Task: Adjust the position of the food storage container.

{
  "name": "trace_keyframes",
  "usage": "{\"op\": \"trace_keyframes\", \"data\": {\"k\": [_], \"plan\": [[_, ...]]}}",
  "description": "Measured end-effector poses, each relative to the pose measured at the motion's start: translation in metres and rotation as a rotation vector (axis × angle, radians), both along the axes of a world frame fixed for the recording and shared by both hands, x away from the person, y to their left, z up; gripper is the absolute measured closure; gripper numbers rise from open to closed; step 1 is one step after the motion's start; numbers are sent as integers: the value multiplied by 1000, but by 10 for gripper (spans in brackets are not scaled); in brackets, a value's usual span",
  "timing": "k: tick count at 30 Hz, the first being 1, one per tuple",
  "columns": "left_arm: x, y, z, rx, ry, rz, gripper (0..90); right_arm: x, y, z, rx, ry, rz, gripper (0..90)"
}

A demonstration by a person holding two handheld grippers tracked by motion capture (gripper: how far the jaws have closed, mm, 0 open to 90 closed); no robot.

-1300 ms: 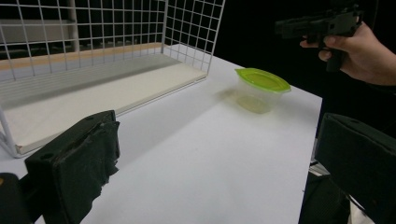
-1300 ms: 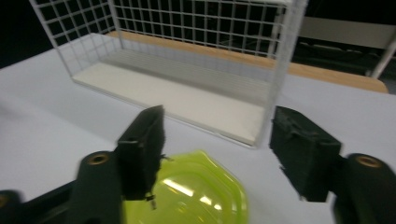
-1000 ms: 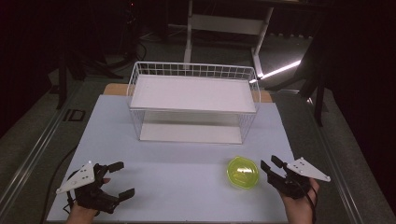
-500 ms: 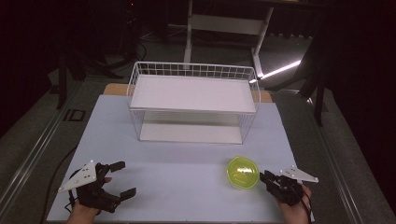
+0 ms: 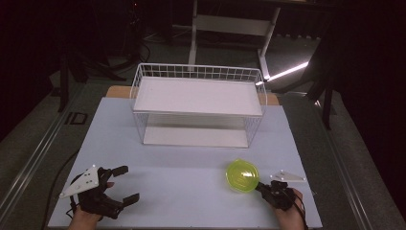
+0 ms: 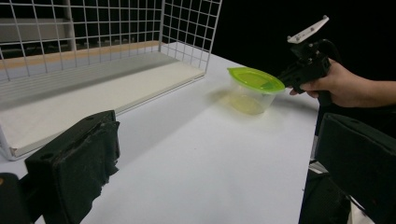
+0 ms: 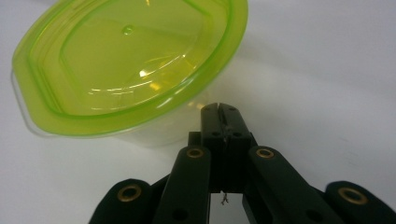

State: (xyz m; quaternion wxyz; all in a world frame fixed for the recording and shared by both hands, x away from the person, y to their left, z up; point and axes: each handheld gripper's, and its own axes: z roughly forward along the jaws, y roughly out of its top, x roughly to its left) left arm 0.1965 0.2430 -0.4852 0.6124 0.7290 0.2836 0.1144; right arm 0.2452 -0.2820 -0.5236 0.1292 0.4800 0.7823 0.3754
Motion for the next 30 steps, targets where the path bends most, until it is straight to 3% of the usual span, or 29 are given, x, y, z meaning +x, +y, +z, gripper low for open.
{"op": "trace_keyframes", "data": {"k": [6, 11, 17, 19, 26, 30], "plan": [[-1, -1, 1, 3, -1, -1, 9, 10, 27, 3, 18, 23, 50, 900], [-1, -2, 0, 6, -2, -4, 9, 13, 54, 1, 4, 20, 109, 900], [-1, -2, 0, 7, -2, -4, 9, 14, 70, 1, 27, 29, 164, 900], [-1, -2, 0, 8, -3, -5, 9, 16, 70, 2, 5, 20, 167, 900], [-1, -2, 0, 9, -1, -5, 9, 39, 57, 7, -9, -22, 96, 900], [0, -2, 0, 12, -1, -5, 9, 53, 57, 6, -12, -18, 83, 900]]}}
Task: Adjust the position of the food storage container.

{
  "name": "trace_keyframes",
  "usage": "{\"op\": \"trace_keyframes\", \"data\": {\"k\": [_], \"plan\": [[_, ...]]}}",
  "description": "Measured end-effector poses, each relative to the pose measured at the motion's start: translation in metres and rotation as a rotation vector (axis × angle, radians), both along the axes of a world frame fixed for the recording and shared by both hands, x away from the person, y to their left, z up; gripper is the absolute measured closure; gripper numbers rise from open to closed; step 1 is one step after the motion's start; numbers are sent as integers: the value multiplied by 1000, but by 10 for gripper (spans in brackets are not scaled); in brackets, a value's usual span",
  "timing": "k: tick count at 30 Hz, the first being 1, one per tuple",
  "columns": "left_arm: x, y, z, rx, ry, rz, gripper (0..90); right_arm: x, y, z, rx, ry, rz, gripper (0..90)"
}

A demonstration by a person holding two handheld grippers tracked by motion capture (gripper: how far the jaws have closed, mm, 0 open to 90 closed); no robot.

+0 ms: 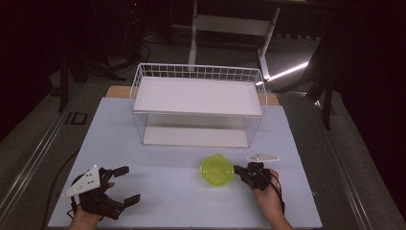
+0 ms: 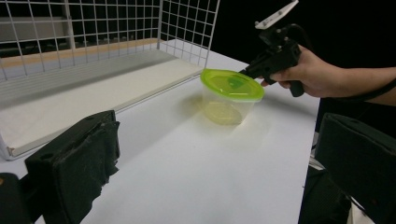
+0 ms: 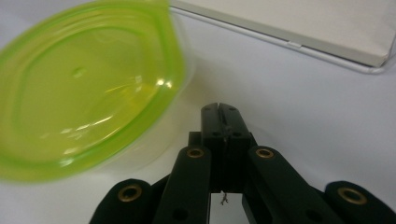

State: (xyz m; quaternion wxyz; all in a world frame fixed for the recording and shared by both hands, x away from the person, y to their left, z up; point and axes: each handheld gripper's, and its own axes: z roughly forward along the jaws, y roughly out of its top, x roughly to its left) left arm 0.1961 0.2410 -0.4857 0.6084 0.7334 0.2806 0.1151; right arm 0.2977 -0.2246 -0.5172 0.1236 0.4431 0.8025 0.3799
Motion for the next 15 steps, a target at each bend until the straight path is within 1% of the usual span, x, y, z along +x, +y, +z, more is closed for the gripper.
{"op": "trace_keyframes", "data": {"k": [1, 2, 3, 5, 8, 9, 11, 13, 15], "plan": [[0, 0, 0, 1, 0, 1, 8, 2, 1, -1, 5, 12, -1, 900], [0, 0, 0, 0, 0, 1, 9, 4, 3, -4, 1, 19, 5, 900], [0, 1, 0, -1, 0, 2, 9, 5, 4, -6, -1, 22, 8, 900], [0, 1, 0, -1, -1, 2, 9, 4, 7, -8, 11, 35, 17, 900], [-1, 1, 0, -2, -2, 4, 9, -2, 12, -11, 25, 49, 37, 900], [-1, 1, 0, -2, -2, 3, 9, -4, 13, -11, 14, 48, 41, 900], [-1, 1, 0, -1, -1, 3, 9, -8, 15, -11, 29, 61, 57, 900], [-1, 0, 0, 4, -2, 3, 9, -12, 19, -11, 23, 62, 71, 900], [-1, 0, 0, 5, 0, 1, 9, -16, 25, -10, 31, 67, 92, 900]]}}
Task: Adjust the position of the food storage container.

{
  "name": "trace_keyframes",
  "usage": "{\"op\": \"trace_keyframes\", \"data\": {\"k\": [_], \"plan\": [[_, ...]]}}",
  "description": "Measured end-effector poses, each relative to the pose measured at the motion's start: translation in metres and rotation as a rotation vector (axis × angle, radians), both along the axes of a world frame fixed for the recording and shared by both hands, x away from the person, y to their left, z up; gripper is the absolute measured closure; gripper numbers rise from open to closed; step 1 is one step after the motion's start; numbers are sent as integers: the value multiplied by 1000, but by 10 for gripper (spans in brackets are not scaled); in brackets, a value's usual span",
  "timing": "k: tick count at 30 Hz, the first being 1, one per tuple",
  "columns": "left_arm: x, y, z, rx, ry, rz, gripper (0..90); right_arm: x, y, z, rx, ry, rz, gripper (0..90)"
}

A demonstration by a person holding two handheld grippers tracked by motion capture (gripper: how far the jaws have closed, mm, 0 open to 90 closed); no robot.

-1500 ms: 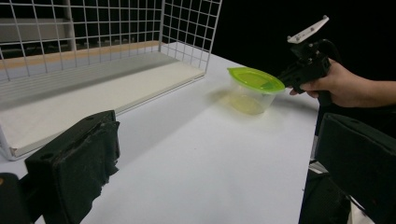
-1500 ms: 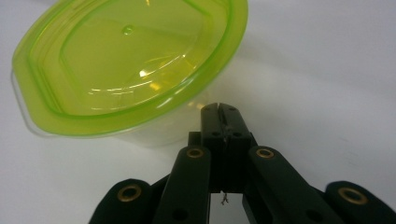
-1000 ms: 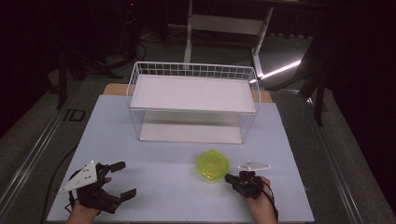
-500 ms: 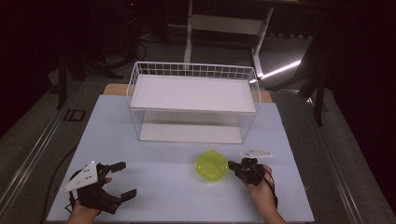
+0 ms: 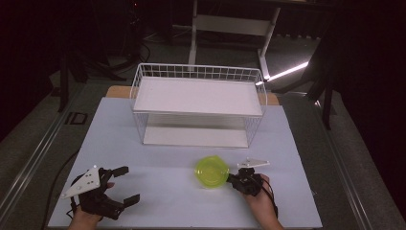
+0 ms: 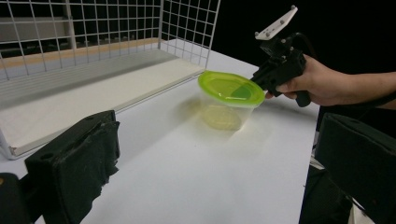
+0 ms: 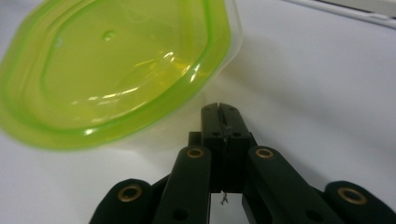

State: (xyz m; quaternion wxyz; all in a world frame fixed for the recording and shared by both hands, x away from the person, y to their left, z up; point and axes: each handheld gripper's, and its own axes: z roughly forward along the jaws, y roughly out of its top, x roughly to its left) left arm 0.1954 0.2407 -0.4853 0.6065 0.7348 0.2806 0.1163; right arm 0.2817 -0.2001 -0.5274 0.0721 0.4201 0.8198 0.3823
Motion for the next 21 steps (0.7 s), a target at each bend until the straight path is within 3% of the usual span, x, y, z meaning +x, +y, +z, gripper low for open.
{"op": "trace_keyframes", "data": {"k": [9, 16, 21], "plan": [[0, 1, 0, -2, 0, 3, 9, -12, 24, 3, 30, 11, 93, 900], [0, 1, 0, 2, 0, 1, 9, 8, 15, 2, 17, -6, 25, 900], [0, 0, 0, 3, 3, 3, 9, 15, 20, -1, 26, 4, 27, 900]]}}
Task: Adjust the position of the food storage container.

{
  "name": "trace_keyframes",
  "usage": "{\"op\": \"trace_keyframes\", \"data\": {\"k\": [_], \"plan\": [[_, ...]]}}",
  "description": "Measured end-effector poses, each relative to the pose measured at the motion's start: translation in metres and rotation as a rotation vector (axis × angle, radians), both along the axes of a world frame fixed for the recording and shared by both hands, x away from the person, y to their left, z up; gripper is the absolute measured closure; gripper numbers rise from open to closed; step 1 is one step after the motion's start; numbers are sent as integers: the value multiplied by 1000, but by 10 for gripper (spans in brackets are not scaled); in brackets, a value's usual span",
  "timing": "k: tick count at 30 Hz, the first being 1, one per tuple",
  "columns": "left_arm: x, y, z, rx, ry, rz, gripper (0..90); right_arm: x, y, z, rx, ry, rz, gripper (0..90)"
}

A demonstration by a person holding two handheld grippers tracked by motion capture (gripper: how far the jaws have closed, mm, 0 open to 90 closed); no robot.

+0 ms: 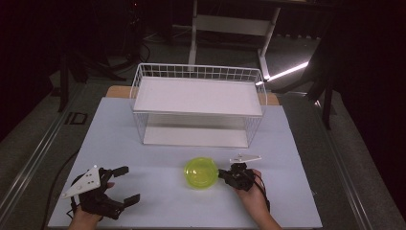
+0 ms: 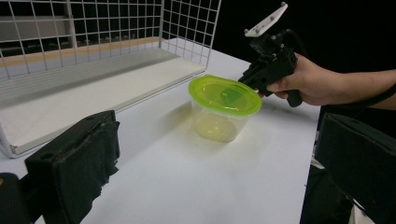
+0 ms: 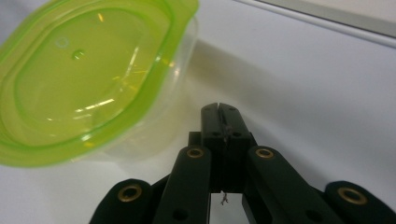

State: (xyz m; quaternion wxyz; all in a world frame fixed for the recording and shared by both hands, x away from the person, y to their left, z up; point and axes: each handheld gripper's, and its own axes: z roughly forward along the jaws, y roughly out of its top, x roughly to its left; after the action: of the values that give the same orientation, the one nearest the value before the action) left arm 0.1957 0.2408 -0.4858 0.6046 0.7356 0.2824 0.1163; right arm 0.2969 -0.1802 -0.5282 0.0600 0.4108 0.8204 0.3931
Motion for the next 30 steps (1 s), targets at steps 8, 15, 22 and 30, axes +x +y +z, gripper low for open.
{"op": "trace_keyframes", "data": {"k": [8, 15, 22, 30], "plan": [[0, 0, 0, -1, -1, -2, 9, -16, 14, -1, 0, 24, 40, 900], [0, -1, 0, 6, -1, -4, 9, -23, 25, -3, 12, 36, 81, 900], [0, -1, 0, 10, -3, -5, 9, -20, 34, -4, 20, 35, 95, 900], [0, -2, -1, 16, 0, -8, 9, -15, 44, -6, 20, 44, 105, 900]]}}
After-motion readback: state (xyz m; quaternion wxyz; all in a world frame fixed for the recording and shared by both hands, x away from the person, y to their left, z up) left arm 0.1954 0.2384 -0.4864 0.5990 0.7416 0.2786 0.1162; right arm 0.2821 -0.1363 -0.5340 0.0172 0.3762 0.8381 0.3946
